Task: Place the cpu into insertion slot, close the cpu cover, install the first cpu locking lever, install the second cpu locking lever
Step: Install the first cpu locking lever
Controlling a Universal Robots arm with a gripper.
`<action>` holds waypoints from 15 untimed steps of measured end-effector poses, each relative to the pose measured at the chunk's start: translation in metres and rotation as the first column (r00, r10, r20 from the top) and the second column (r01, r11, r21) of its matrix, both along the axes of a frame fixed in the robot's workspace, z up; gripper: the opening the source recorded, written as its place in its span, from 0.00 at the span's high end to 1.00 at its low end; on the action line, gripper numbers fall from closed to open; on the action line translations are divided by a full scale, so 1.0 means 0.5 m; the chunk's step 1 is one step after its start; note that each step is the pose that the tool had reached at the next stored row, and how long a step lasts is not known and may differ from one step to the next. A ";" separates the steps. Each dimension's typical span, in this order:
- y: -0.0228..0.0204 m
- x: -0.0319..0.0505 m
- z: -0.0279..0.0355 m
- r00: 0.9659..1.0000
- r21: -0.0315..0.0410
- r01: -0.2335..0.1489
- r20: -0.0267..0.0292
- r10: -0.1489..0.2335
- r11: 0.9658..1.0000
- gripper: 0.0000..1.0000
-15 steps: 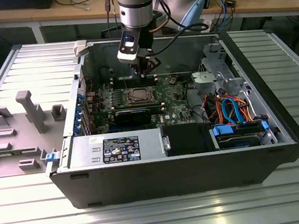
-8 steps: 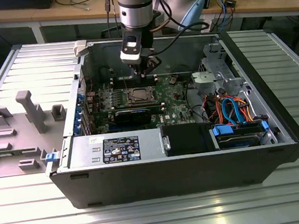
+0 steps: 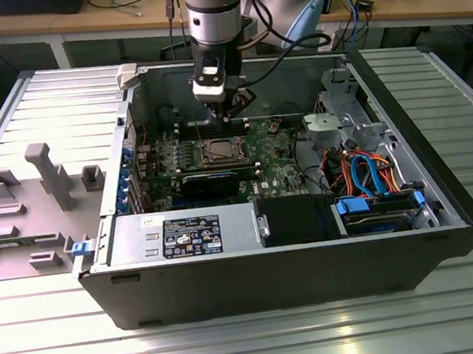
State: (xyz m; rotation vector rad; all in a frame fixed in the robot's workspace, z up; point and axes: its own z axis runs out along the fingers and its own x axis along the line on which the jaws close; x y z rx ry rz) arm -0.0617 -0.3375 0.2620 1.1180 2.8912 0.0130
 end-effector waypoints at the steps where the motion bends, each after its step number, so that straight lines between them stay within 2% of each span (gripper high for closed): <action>1: -0.0001 -0.002 0.000 1.000 0.001 -0.002 0.000 0.002 1.000 0.89; 4: 0.0000 -0.007 0.000 1.000 0.002 -0.007 0.000 0.007 1.000 0.89; 7: 0.0000 -0.008 0.000 0.999 0.002 -0.034 0.000 0.034 0.999 0.89; 10: 0.0000 -0.009 0.000 0.996 0.002 -0.094 0.000 0.094 0.996 0.89; 12: 0.0000 -0.009 0.000 0.989 0.002 -0.147 0.000 0.147 0.989 0.89; 15: 0.0000 -0.009 0.004 0.989 0.002 -0.150 0.000 0.150 0.989 0.89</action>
